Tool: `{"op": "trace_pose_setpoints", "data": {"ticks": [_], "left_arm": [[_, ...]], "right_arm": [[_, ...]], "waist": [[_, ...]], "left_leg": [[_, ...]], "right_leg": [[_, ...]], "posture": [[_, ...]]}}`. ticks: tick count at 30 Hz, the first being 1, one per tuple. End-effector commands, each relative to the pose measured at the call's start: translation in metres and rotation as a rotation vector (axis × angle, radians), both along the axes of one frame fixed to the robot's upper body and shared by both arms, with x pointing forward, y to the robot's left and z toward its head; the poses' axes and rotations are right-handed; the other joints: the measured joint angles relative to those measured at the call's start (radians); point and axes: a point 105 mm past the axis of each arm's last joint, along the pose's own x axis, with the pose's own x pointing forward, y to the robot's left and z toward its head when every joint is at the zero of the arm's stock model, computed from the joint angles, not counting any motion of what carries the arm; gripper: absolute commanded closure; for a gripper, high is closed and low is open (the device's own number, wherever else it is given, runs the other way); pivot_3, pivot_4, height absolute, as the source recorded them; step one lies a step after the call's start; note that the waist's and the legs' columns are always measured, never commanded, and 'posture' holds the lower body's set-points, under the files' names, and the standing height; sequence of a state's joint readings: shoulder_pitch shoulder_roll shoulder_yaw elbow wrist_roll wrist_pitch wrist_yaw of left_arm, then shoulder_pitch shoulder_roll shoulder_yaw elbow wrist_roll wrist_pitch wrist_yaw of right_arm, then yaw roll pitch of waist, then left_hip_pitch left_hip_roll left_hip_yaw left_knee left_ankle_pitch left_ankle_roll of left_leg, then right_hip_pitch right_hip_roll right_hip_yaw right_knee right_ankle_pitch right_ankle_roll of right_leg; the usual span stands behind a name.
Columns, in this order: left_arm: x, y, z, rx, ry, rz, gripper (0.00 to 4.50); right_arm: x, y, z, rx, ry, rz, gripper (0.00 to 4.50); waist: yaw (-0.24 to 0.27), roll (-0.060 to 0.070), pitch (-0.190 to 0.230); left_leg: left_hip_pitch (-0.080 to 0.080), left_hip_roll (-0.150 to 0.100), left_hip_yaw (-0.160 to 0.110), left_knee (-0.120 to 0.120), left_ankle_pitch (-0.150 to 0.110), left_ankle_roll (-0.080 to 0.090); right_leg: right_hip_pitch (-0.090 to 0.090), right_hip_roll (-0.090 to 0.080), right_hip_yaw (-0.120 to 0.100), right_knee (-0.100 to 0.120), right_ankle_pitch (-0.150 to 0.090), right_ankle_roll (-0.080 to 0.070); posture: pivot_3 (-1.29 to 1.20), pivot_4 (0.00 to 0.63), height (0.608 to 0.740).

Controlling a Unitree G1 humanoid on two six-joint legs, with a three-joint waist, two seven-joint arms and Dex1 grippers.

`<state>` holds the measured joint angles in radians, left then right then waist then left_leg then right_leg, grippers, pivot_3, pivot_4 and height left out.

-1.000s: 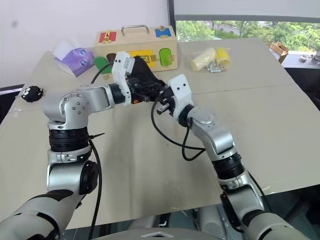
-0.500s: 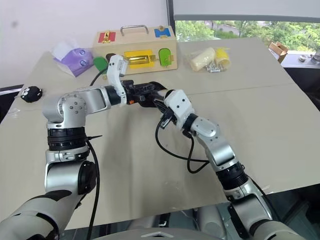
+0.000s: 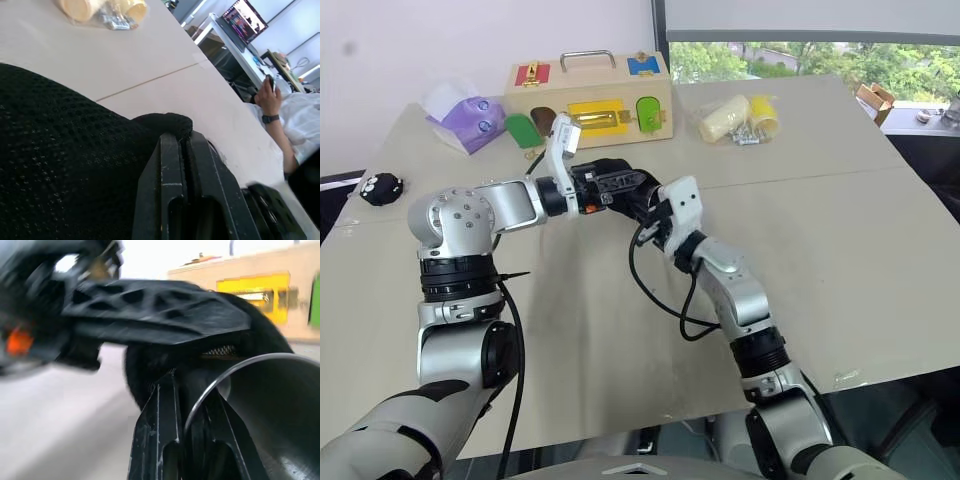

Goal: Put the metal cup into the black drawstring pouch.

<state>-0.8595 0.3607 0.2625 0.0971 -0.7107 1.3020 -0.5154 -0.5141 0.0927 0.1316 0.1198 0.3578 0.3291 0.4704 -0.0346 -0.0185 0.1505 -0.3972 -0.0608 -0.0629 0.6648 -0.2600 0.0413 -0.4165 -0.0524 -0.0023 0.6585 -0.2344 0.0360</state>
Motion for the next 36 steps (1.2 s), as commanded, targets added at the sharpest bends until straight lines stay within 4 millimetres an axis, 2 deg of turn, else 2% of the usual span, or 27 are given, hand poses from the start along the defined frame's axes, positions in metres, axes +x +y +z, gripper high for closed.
{"op": "trace_pose_setpoints", "data": {"ticks": [1,4,8,11,15,18,23,26,29,33,36], "left_arm": [[-0.005,0.000,0.011,-0.018,-0.046,-0.018,4.50],[-0.006,0.001,0.010,-0.017,-0.047,-0.013,4.50],[-0.007,0.000,0.009,-0.019,-0.049,-0.012,4.50],[-0.008,-0.001,0.009,-0.020,-0.050,-0.014,4.50],[-0.008,-0.004,0.009,-0.024,-0.054,-0.021,4.50],[-0.010,-0.006,0.010,-0.027,-0.058,-0.030,4.50],[-0.013,-0.009,0.010,-0.024,-0.063,-0.042,4.50],[-0.013,-0.008,0.009,-0.024,-0.064,-0.041,4.50],[-0.010,-0.004,0.006,-0.014,-0.058,-0.022,4.50],[-0.007,0.000,0.004,-0.008,-0.059,-0.002,4.50],[-0.006,0.001,0.004,-0.006,-0.061,0.003,4.50]], "right_arm": [[0.002,-0.001,0.013,0.132,0.076,0.034,4.45],[0.001,0.000,0.012,0.149,0.122,0.069,4.45],[-0.007,0.014,0.002,-0.337,-0.283,0.100,4.45],[-0.008,0.018,-0.008,-0.562,-0.467,0.130,4.45],[0.002,0.016,-0.016,-0.782,-0.628,0.147,4.45],[0.009,0.014,-0.021,-0.871,-0.668,0.163,4.45],[0.017,0.005,-0.027,-0.948,-0.641,0.202,4.45],[0.018,0.000,-0.022,-0.945,-0.638,0.201,3.41],[0.018,-0.006,-0.009,-0.917,-0.666,0.164,1.94],[0.001,-0.018,0.011,-0.769,-0.626,0.157,0.10],[-0.024,-0.028,0.024,-0.655,-0.599,0.208,0.10]], "waist": [[0.000,0.000,0.000],[0.000,0.000,0.000],[-0.002,0.000,0.000],[-0.004,0.000,0.000],[-0.004,0.000,0.000],[-0.004,0.000,0.000],[-0.003,0.000,0.000],[-0.003,0.000,0.000],[-0.003,0.000,0.000],[0.000,0.000,0.000],[0.002,0.000,0.000]], "left_leg": [[0.000,0.000,0.000,0.000,0.000,0.000],[0.000,0.000,0.000,0.000,0.000,0.000],[0.000,-0.001,0.001,0.000,0.000,0.000],[0.000,-0.001,0.001,0.000,0.000,0.000],[0.000,0.000,0.001,0.000,0.000,-0.001],[0.000,0.000,0.000,0.000,0.000,-0.001],[0.000,0.000,0.000,0.000,0.000,-0.001],[0.000,0.000,0.000,0.000,0.000,-0.001],[0.000,0.000,0.000,0.000,0.000,-0.001],[0.000,0.000,-0.001,0.000,0.000,-0.001],[-0.001,0.000,-0.001,0.000,0.000,-0.001]], "right_leg": [[0.000,0.000,0.000,0.000,0.000,0.000],[0.000,0.000,0.000,0.000,0.000,0.000],[0.000,0.000,0.000,0.000,0.000,0.000],[0.000,0.000,0.000,0.000,0.000,0.000],[-0.001,0.000,0.000,0.000,0.000,0.000],[0.000,0.000,0.000,0.000,0.000,0.000],[0.000,0.000,0.000,-0.001,0.000,0.000],[0.000,0.000,0.000,-0.001,0.000,0.000],[0.000,0.000,0.000,-0.001,0.000,0.000],[0.000,0.000,0.000,-0.001,0.000,0.000],[0.000,0.000,0.000,-0.002,0.000,0.000]], "posture": [[0.00,0.150,0.740],[0.00,0.150,0.740],[0.00,0.150,0.740],[0.00,0.150,0.740],[0.00,0.150,0.740],[0.00,0.150,0.740],[0.00,0.150,0.740],[0.00,0.150,0.740],[0.00,0.150,0.740],[0.00,0.150,0.740],[0.00,0.150,0.740]]}}
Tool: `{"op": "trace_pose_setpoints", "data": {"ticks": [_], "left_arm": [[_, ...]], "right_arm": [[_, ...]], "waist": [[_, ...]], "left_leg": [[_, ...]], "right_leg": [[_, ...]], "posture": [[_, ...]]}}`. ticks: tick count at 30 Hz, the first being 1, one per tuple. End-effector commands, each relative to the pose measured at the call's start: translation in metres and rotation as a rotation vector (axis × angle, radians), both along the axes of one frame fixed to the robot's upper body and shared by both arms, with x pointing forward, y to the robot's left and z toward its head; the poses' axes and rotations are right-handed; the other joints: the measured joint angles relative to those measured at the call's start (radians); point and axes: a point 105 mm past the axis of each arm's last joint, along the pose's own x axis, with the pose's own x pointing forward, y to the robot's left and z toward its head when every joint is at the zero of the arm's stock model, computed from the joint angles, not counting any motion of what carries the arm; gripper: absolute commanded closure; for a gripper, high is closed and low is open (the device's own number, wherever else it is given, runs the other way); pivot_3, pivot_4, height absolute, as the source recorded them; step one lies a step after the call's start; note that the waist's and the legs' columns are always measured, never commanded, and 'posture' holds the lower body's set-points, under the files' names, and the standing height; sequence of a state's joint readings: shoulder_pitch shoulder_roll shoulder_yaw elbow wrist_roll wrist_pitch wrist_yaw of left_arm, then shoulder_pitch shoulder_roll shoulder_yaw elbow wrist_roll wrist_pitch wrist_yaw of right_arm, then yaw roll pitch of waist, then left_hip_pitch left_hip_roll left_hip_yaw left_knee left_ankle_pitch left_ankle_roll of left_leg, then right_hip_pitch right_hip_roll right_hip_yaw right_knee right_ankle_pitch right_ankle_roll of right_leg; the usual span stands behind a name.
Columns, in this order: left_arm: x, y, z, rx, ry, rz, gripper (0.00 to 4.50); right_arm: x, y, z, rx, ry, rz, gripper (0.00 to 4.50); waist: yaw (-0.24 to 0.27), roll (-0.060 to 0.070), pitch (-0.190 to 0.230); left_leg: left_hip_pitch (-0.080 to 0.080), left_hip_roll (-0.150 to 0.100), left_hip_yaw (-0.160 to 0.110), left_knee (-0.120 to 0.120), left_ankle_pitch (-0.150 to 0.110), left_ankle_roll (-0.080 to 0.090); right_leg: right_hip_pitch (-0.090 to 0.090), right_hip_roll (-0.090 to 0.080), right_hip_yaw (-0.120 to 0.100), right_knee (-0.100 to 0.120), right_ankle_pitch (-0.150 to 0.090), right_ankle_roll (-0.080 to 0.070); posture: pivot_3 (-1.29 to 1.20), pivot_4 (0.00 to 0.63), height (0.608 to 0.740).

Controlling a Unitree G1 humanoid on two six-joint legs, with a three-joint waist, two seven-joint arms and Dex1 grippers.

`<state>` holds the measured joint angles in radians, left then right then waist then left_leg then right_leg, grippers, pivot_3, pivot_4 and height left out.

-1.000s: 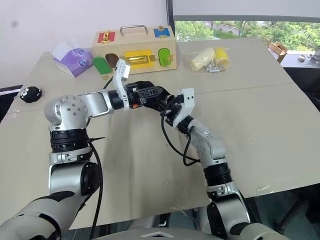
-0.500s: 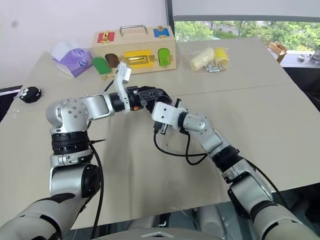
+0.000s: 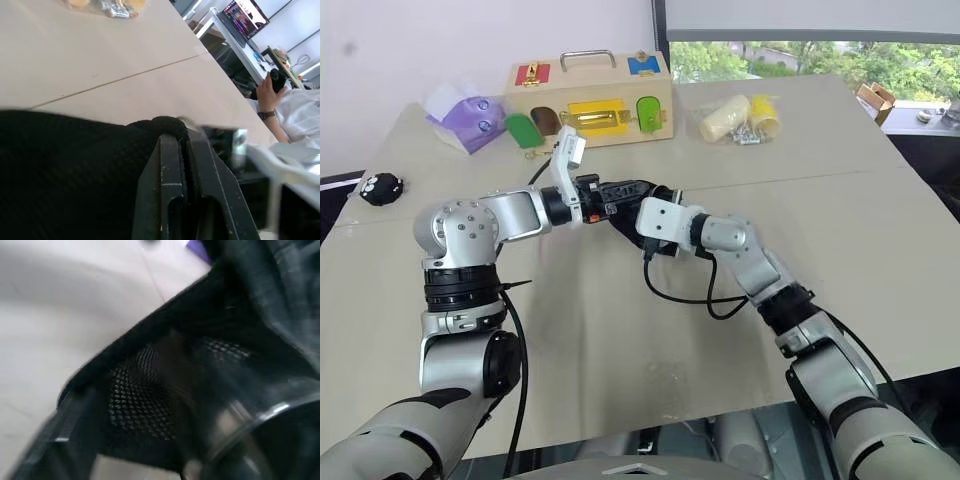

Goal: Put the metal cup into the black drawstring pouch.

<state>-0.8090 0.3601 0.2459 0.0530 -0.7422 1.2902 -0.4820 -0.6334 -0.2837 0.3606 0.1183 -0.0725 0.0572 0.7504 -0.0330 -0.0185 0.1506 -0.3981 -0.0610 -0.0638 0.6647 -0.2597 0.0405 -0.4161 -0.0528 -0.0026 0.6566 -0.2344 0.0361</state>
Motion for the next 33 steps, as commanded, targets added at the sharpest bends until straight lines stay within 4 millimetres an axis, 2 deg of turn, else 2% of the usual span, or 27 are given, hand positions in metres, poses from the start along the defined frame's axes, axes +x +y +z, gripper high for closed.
{"op": "trace_pose_setpoints", "data": {"ticks": [1,4,7,19,21,26,31,33], "left_arm": [[-0.001,0.002,0.014,-0.018,-0.065,-0.004,4.50],[-0.001,0.001,0.014,-0.018,-0.067,-0.005,4.50],[-0.001,0.001,0.015,-0.021,-0.073,-0.009,4.50],[-0.003,-0.001,0.019,-0.036,-0.077,-0.013,4.50],[-0.003,0.000,0.019,-0.035,-0.078,-0.008,4.50],[-0.003,0.002,0.018,-0.037,-0.077,0.001,4.50],[-0.002,0.001,0.018,-0.039,-0.075,0.002,4.50],[-0.002,0.000,0.018,-0.039,-0.076,0.000,4.50]], "right_arm": [[-0.022,-0.008,0.030,0.101,0.003,0.068,0.10],[-0.029,-0.023,0.037,0.237,0.107,0.024,0.10],[-0.024,-0.035,0.029,0.276,0.157,-0.050,0.10],[-0.009,-0.021,0.019,0.289,0.179,-0.112,0.10],[-0.009,-0.023,0.022,0.321,0.194,-0.126,0.10],[-0.024,-0.036,0.030,0.374,0.238,-0.116,0.10],[-0.027,-0.047,0.010,0.284,0.274,-0.163,0.10],[-0.027,-0.048,0.007,0.274,0.277,-0.165,0.10]], "waist": [[0.002,0.000,0.000],[0.004,0.000,0.000],[0.008,0.000,0.000],[0.022,0.000,0.000],[0.022,0.000,0.000],[0.023,0.000,0.000],[0.022,0.000,0.000],[0.021,0.000,0.000]], "left_leg": [[0.000,0.000,0.000,0.000,0.000,0.000],[0.001,0.000,0.000,0.001,0.000,0.000],[0.001,0.000,-0.001,0.001,0.000,0.000],[0.001,0.000,-0.001,0.001,0.000,0.000],[0.001,0.000,-0.001,0.001,0.000,0.000],[0.001,0.000,-0.001,0.000,0.000,0.000],[0.001,0.000,-0.001,0.001,0.000,0.000],[0.001,0.000,-0.001,0.001,0.000,0.000]], "right_leg": [[0.000,0.000,0.000,0.000,0.000,0.000],[0.001,0.000,0.000,0.001,0.000,0.000],[0.001,0.000,-0.001,0.001,0.000,0.000],[0.001,0.000,0.000,0.001,0.000,0.000],[0.001,0.000,0.000,0.000,0.000,0.000],[0.001,0.000,-0.001,0.000,0.000,0.000],[0.001,0.000,0.000,0.001,0.000,0.000],[0.001,0.000,0.000,0.001,0.000,0.000]], "posture": [[0.00,0.150,0.740],[0.00,0.150,0.740],[0.00,0.150,0.740],[0.00,0.150,0.740],[0.00,0.150,0.740],[0.00,0.150,0.740],[0.00,0.150,0.740],[0.00,0.150,0.740]]}}
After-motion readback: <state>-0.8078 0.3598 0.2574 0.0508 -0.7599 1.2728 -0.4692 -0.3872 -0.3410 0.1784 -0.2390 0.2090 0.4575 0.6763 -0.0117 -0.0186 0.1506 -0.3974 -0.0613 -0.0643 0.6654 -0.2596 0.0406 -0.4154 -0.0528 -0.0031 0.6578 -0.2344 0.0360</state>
